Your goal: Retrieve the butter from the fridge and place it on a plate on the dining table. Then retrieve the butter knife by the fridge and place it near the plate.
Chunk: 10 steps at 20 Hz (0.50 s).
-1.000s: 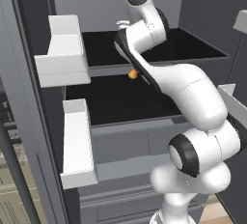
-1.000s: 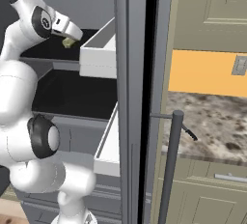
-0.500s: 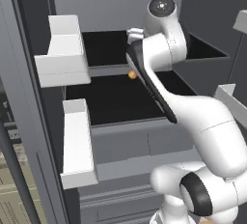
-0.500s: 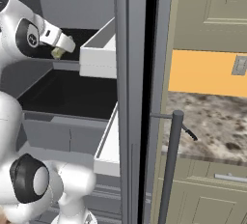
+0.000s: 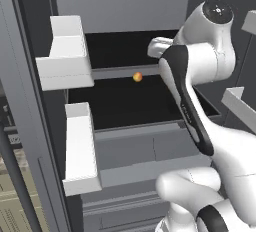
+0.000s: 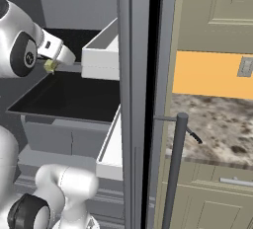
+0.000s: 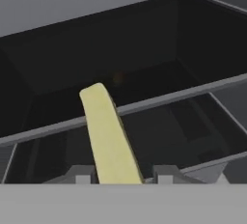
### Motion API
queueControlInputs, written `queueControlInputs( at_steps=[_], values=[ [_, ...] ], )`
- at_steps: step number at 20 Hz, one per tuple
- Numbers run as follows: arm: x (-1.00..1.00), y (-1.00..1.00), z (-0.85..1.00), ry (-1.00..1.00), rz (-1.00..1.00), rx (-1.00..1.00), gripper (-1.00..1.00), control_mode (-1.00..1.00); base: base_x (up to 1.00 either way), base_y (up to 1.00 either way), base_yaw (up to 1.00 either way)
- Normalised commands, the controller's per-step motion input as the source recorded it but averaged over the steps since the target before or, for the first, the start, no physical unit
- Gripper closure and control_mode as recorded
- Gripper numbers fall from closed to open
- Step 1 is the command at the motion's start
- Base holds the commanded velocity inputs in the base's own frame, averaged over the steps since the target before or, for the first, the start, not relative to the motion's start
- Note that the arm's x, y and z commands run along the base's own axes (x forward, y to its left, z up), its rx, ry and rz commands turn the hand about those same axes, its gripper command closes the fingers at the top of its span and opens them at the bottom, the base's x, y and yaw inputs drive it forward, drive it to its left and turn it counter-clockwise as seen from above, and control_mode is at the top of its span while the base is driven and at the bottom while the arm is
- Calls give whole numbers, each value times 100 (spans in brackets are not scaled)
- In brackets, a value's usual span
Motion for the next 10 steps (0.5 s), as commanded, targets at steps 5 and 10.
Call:
queueControlInputs(
  at_steps=[5, 10],
  values=[
    [-76, 0, 0, 7, 12, 0, 100, -100, 0, 0, 0],
    [-80, -1, -13, 15, -3, 0, 100, -100, 0, 0, 0]
  ],
)
